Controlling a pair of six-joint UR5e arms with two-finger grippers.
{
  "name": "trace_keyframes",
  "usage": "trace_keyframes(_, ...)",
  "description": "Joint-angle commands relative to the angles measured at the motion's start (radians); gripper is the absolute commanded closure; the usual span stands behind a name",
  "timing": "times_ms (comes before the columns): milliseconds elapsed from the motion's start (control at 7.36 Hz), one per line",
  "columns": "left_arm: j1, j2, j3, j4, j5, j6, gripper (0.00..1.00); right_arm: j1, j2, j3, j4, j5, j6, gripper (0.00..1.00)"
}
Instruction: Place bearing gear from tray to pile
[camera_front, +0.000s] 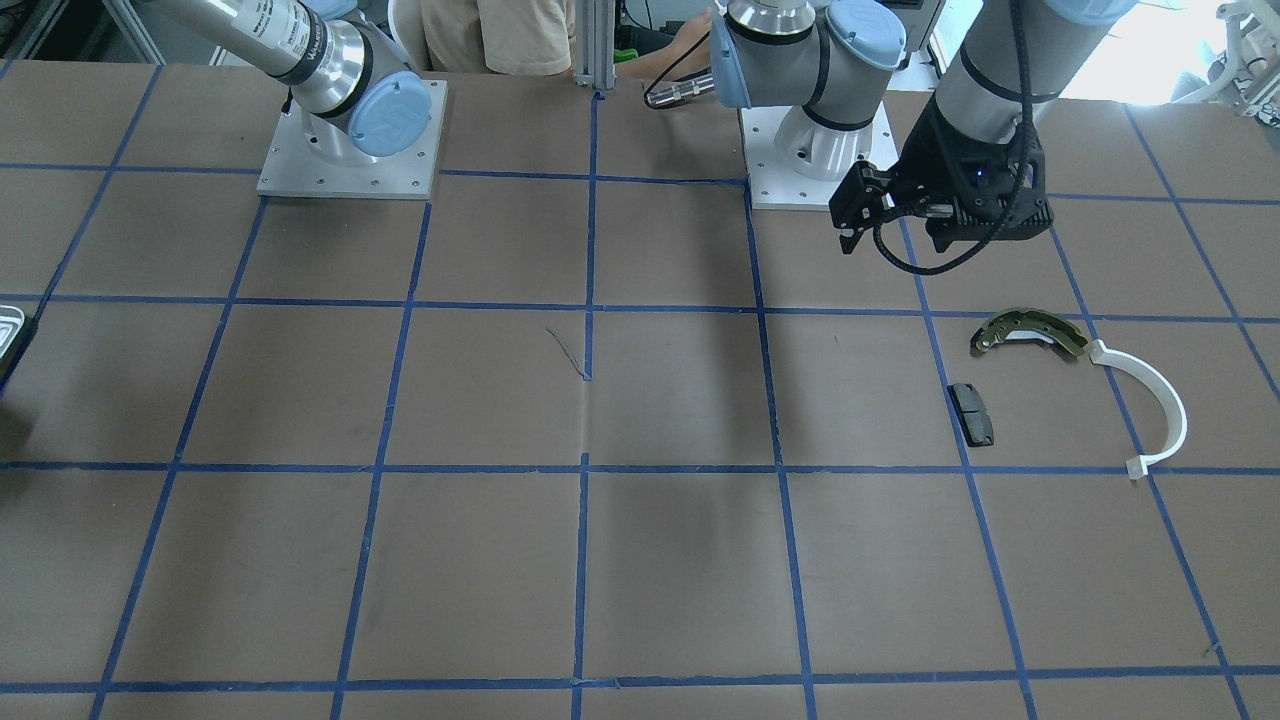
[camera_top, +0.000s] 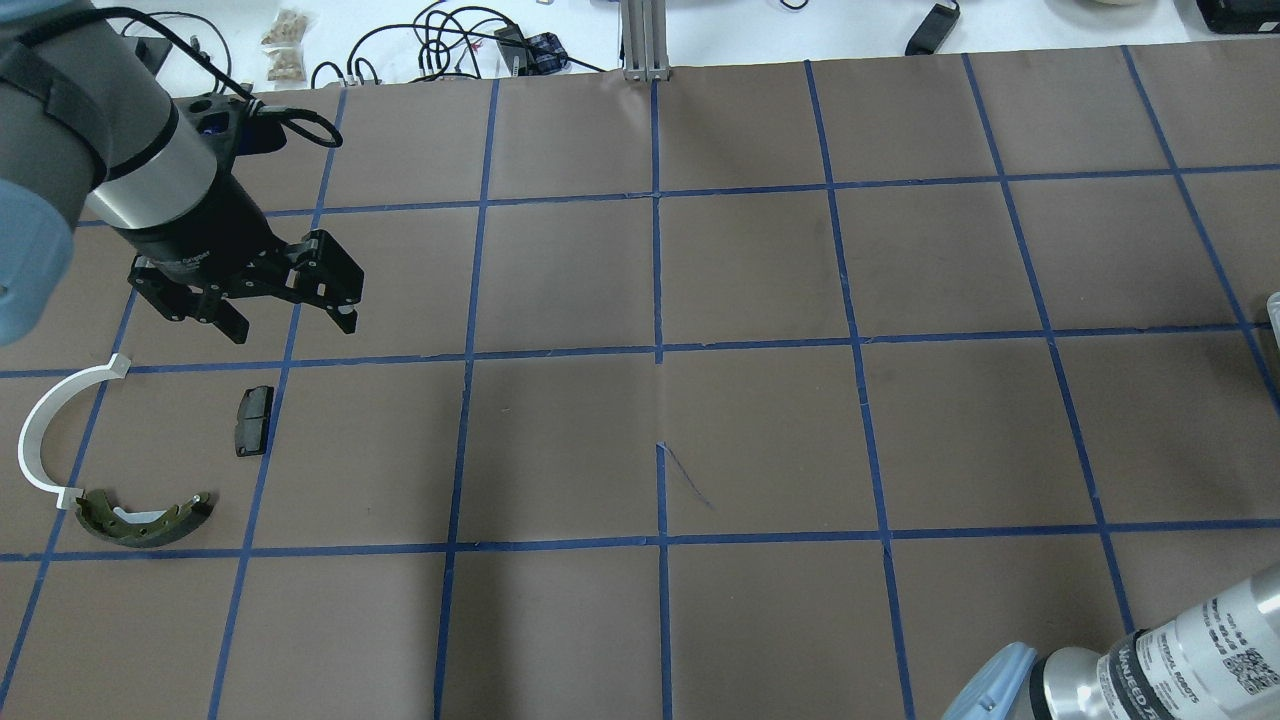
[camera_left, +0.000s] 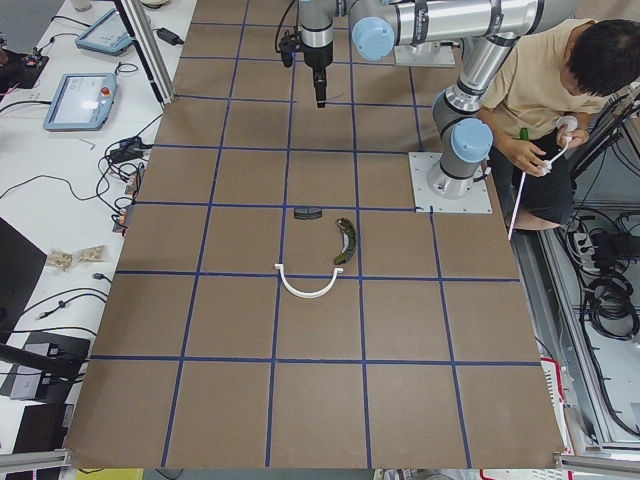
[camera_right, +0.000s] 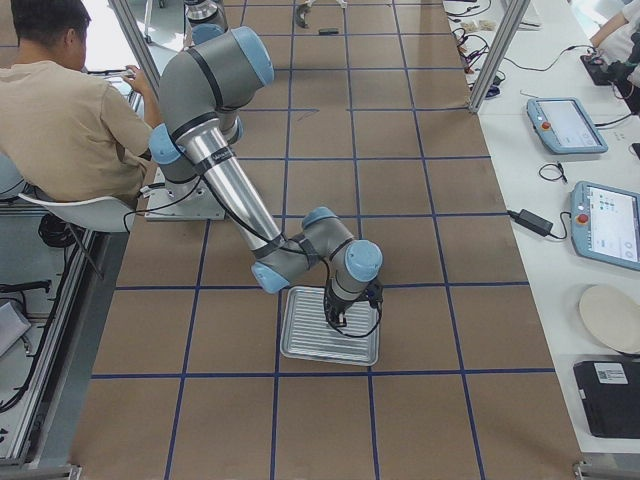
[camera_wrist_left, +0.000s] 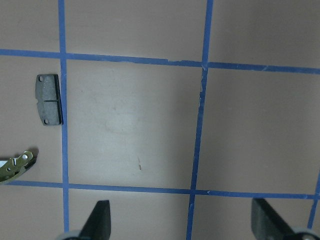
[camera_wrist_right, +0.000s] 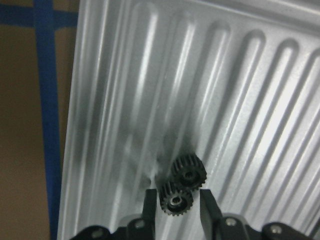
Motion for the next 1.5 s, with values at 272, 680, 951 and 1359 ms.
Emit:
trace_keyframes(272, -0.048, -0.001, 0.024, -0.022, 0.003, -0.002, 0.0, 0.0, -0.001, 0.0, 0.001, 0.001, 0.003, 0.87)
trace_keyframes(680, -0.048, 0.017, 0.022, -0.015, 0.035, 0.003, 0.0, 0.001, -0.022, -0.001, 0.009, 0.0, 0.011, 0.97)
trace_keyframes(951, -0.045, 0.013, 0.021, -0.019, 0.035, 0.007, 0.0, 0.045, -0.092, 0.011, 0.027, 0.001, 0.067, 0.97)
trace_keyframes(1359, -0.04, -0.001, -0.002, -0.014, 0.025, 0.012, 0.0, 0.377, -0.295, 0.01, 0.292, 0.012, 0.407, 0.97)
